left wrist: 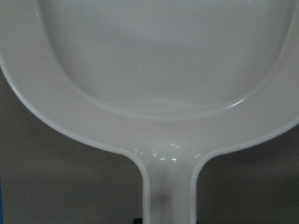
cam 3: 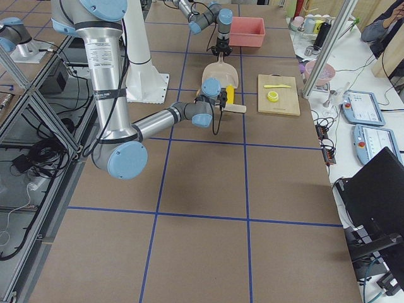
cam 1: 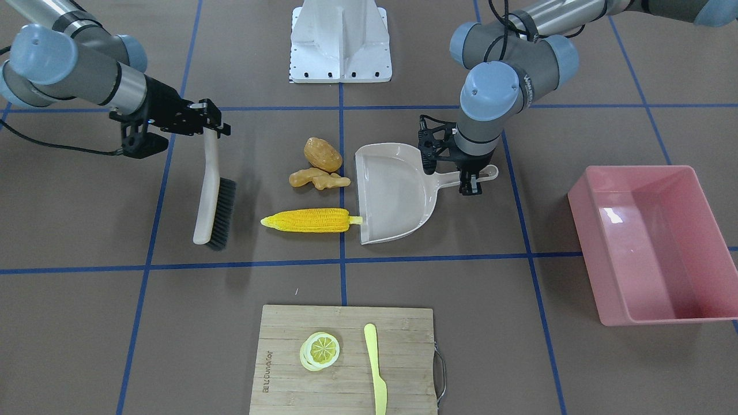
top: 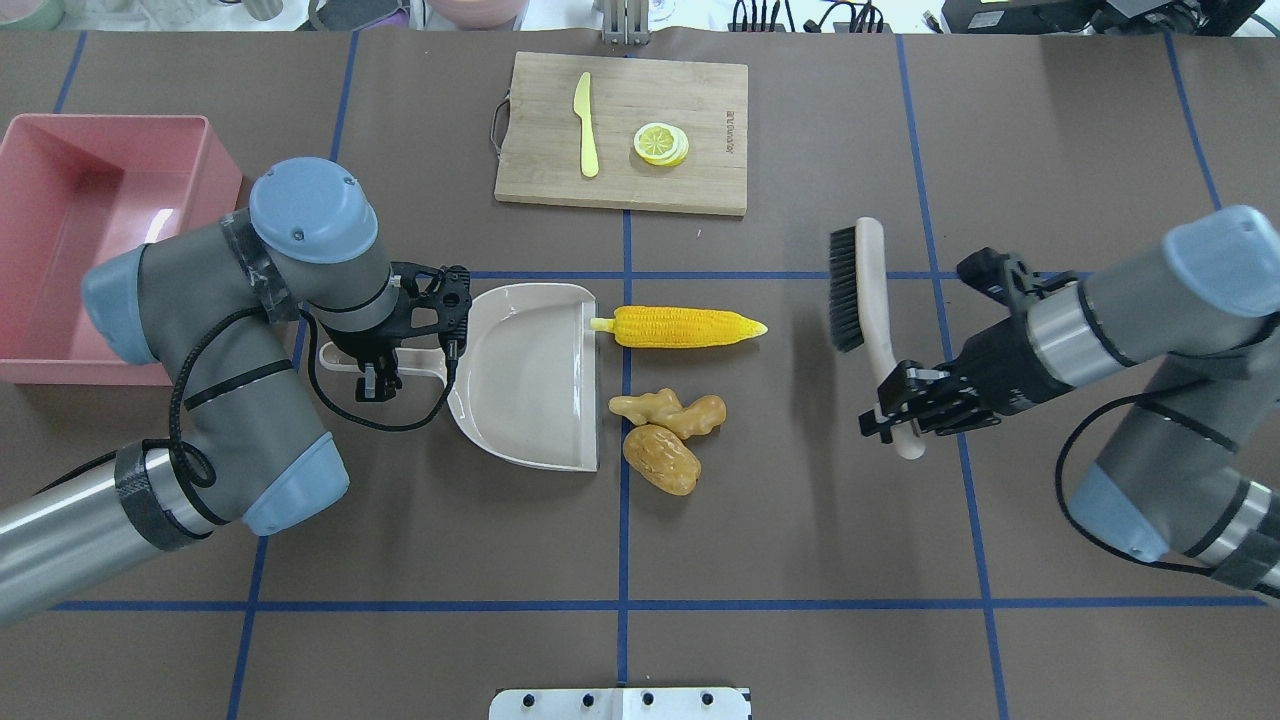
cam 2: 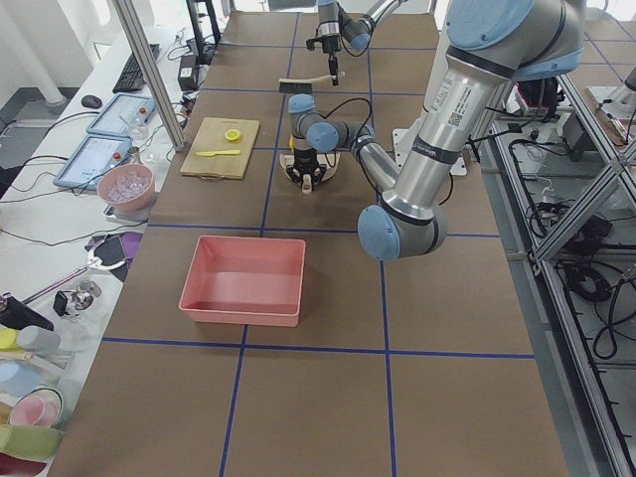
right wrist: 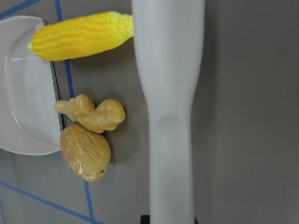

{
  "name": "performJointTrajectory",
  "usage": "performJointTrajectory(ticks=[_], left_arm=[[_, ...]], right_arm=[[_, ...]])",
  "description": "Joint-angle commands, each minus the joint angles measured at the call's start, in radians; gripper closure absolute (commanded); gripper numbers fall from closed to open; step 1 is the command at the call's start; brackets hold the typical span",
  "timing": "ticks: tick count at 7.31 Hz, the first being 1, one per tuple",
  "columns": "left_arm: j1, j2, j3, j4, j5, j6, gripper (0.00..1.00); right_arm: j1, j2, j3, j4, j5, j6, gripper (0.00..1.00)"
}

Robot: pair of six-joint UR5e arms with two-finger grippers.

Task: Sweep and dump trash into bin
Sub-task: 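Carry the brush toward the produce beside the dustpan with the right gripper, then sweep the corn, ginger and potato into the dustpan with the brush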

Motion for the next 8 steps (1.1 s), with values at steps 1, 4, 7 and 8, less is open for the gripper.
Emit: performJointTrajectory(ticks=[1, 4, 7, 8], left_arm=[[0.000, 0.000, -0.001, 0.000, -0.001, 0.000, 1.00], [0.000, 0.000, 0.004, -0.002, -0.003, 0.000, 1.00], [0.001, -0.001, 0.007, -0.002, -0.003, 0.000, 1.00], [0.002, -0.003, 0.005, -0.002, -0.003, 0.000, 1.00]], right_arm=[[-0.078, 0.044, 0.011, -0.050, -0.132, -0.001, 1.00], [-0.078, 0.012, -0.009, 0.014, -0.132, 0.002, 1.00], [-0.107, 0.002, -0.009, 0.019, -0.124, 0.034, 1.00], [-0.127, 0.001, -0.009, 0.020, -0.128, 0.036, 1.00]])
